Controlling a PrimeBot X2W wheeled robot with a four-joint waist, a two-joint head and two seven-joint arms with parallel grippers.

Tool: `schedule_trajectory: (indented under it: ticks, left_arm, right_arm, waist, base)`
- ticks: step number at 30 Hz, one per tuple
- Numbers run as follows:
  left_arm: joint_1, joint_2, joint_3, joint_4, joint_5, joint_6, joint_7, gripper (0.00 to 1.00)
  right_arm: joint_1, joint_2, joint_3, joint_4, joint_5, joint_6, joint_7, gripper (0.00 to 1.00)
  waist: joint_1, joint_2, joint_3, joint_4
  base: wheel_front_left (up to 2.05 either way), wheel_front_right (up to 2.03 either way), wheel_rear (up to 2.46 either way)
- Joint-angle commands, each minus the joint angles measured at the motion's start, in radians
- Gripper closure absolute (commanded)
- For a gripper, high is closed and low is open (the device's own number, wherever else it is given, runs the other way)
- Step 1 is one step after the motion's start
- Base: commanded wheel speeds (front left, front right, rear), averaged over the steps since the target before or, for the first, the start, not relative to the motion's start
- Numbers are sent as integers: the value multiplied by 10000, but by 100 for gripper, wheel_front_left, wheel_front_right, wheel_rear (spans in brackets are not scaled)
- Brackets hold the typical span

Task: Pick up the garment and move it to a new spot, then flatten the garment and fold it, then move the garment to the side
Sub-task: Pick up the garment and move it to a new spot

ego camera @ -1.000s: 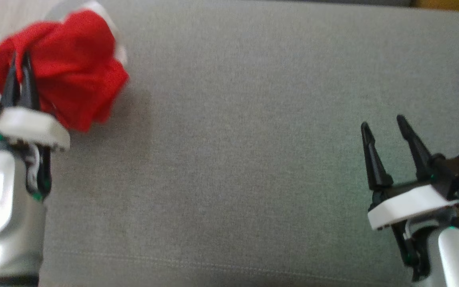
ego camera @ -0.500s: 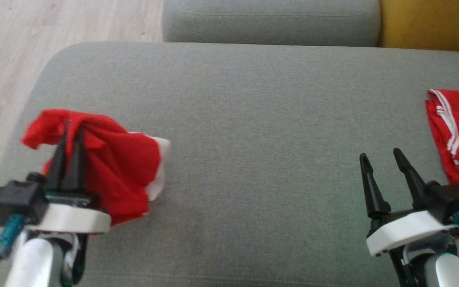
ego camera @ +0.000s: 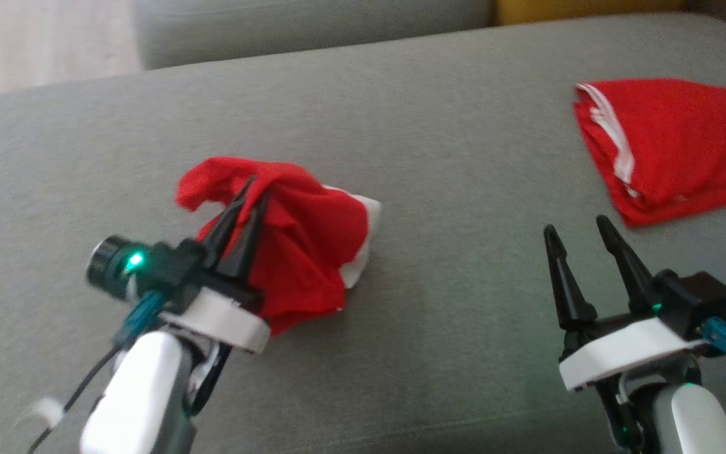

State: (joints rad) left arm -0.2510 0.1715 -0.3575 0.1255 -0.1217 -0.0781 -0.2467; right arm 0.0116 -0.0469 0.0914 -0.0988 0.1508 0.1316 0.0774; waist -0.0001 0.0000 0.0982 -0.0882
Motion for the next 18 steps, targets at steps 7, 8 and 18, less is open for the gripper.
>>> schedule_trajectory:
  ticks: [7, 8, 18]
  left_arm:
    - [-1555, -341, -572, 1454, 54, -329, -71, 100]
    - [-1706, -397, -686, 1728, 37, -357, -79, 100]
    - [-2486, -769, -869, 3346, -713, -461, -125, 0]
  right_arm:
    - [-647, -36, 322, -44, 377, -9, -345, 0]
    - [-661, -36, 299, -9, 412, -9, -385, 0]
    - [-784, -35, 251, 294, 590, -9, -647, 0]
  waist:
    - [1, 0, 775, -1611]
    - [1, 0, 835, -1705]
    - [1, 0, 1001, -1710]
  base:
    - [0, 0, 0]
    - [0, 0, 0]
    - [0, 0, 0]
